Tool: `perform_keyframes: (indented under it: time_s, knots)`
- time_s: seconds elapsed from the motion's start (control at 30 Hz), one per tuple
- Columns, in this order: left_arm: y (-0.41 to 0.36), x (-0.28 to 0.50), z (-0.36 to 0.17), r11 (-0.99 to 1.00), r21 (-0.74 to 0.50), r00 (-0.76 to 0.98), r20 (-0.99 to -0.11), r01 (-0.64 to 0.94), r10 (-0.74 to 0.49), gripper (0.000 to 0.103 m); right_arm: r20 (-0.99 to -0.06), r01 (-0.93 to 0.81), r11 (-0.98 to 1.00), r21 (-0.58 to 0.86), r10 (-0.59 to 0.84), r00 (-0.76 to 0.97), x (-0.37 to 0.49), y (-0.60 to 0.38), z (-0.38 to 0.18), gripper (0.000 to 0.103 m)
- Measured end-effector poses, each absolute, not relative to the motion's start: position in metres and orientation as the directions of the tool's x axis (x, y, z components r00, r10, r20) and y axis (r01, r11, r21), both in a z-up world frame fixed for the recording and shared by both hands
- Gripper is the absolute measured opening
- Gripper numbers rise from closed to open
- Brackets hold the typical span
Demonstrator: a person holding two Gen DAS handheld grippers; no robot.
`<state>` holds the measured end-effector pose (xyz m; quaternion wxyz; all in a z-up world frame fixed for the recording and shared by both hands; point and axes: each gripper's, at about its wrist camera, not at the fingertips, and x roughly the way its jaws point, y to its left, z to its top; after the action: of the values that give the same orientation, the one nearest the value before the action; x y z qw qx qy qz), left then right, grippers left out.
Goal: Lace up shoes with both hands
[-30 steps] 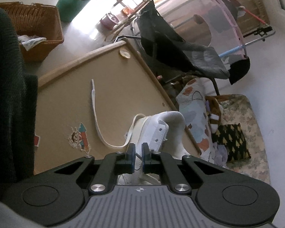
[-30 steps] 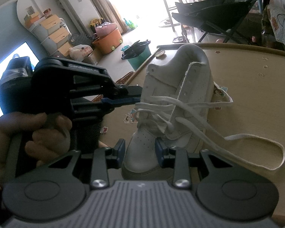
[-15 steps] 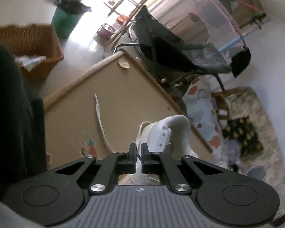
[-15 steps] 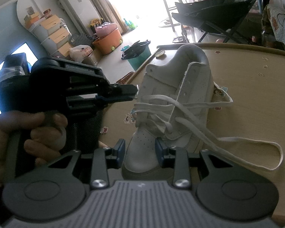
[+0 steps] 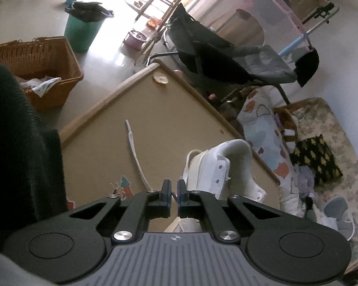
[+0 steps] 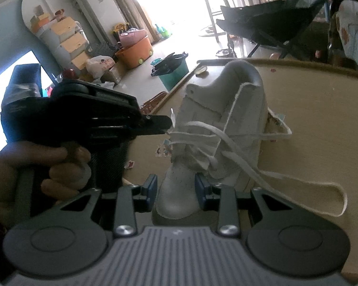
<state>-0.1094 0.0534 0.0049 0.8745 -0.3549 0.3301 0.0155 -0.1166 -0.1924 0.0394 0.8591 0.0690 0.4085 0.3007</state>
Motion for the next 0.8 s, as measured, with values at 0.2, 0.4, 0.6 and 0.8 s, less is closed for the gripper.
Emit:
perform_keyframes:
  time_s: [0.2,0.4,0.6,0.8]
  knots:
    - [0.051,-0.109,-0.002,0.745,-0.621,0.784,-0.578,-0.244,-0.225,0.005,-0.671,-0.511,0.816,0.271,0.541,0.507,-0.121,-0.175,0.050,0.034]
    - [0.050,-0.108,-0.005,0.738,-0.632,0.784,-0.572,-0.235,-0.240,0.005,-0.682,-0.524,0.826,0.207,0.505,0.528,-0.119,-0.158,0.054,0.036]
    - [0.048,-0.107,-0.009,0.730,-0.644,0.781,-0.569,-0.229,-0.257,0.005,-0.704,-0.492,0.860,0.137,0.434,0.562,-0.110,-0.143,0.048,0.043]
    - [0.050,-0.107,-0.011,0.719,-0.657,0.782,-0.562,-0.225,-0.269,0.005,-0.717,-0.475,0.877,0.079,0.381,0.584,-0.106,-0.132,0.040,0.046]
